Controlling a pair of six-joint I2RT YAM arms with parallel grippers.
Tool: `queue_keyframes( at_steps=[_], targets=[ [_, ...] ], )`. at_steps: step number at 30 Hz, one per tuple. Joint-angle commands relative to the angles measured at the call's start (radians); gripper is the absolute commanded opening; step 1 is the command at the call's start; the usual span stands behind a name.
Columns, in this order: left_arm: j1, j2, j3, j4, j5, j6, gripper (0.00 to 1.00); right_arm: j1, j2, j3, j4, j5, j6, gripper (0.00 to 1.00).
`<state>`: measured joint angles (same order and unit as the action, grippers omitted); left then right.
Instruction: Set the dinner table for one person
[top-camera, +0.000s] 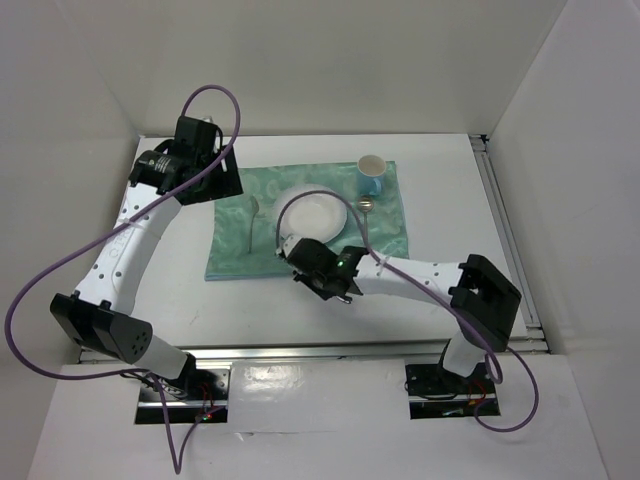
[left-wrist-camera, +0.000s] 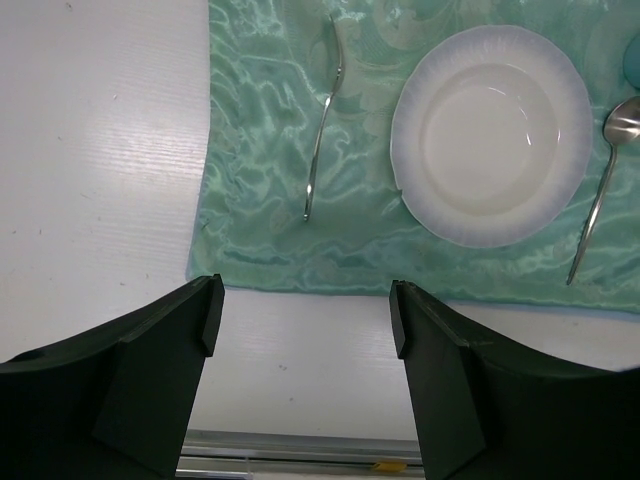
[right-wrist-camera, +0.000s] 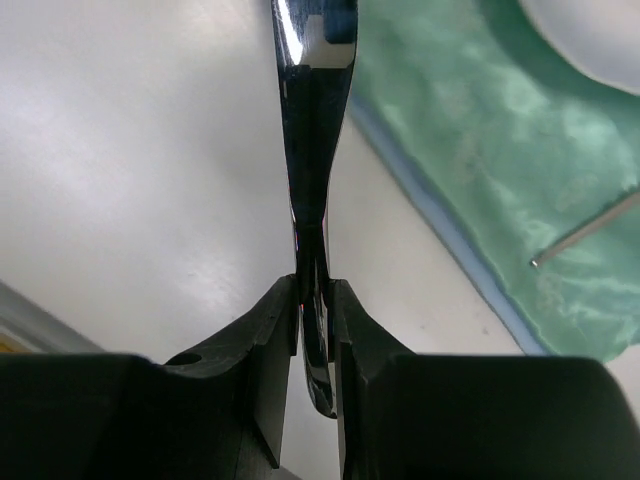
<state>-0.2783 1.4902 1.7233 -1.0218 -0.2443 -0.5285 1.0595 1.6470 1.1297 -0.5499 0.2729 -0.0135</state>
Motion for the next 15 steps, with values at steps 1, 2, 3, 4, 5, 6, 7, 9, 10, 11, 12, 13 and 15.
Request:
queue_keyframes(
  at_steps=[1, 2, 3, 4, 5, 6, 7, 9, 10, 11, 12, 13, 15],
  targets=[
    [0.002, -0.01, 0.016, 0.02, 0.008, -0.008, 0.85, -0.128, -0.082, 0.041, -0.034, 0.013, 0.104, 0.0],
    [0.002, -0.021, 0.016, 0.02, 0.032, -0.019, 0.85, -0.159, -0.091, 0.041, -0.045, -0.006, 0.119, 0.0],
    [0.002, -0.021, 0.006, 0.029, 0.042, -0.019, 0.85, -0.185, -0.107, 0.041, -0.045, -0.02, 0.15, 0.0],
    [0.002, -0.021, 0.005, 0.029, 0.042, -0.019, 0.85, -0.213, -0.107, 0.041, -0.054, -0.029, 0.164, 0.0],
    [0.002, -0.031, -0.01, 0.046, 0.057, -0.019, 0.85, -0.267, -0.118, 0.041, -0.054, -0.046, 0.175, 0.0],
    [0.002, -0.031, -0.01, 0.046, 0.057, -0.019, 0.85, -0.297, -0.118, 0.041, -0.064, -0.046, 0.2, 0.0],
    [0.002, -0.031, -0.01, 0.046, 0.057, -0.019, 0.85, -0.331, -0.118, 0.041, -0.064, -0.069, 0.201, 0.0],
    [0.002, -0.021, -0.001, 0.046, 0.047, -0.019, 0.85, -0.43, -0.104, 0.068, -0.074, -0.132, 0.224, 0.0],
    [0.002, -0.021, -0.001, 0.046, 0.046, -0.019, 0.85, -0.463, -0.09, 0.082, -0.088, -0.159, 0.224, 0.0],
    [0.002, -0.021, -0.001, 0.046, 0.046, -0.019, 0.85, -0.508, -0.061, 0.109, -0.088, -0.17, 0.234, 0.0],
    [0.002, -0.021, 0.008, 0.046, 0.046, -0.019, 0.85, -0.53, -0.044, 0.12, -0.099, -0.185, 0.234, 0.0],
    [0.002, -0.021, 0.009, 0.046, 0.037, -0.019, 0.85, -0.55, -0.026, 0.136, -0.113, -0.186, 0.244, 0.0],
    [0.002, -0.021, 0.009, 0.046, 0.037, -0.019, 0.85, -0.605, 0.028, 0.172, -0.126, -0.186, 0.244, 0.0]
  ],
)
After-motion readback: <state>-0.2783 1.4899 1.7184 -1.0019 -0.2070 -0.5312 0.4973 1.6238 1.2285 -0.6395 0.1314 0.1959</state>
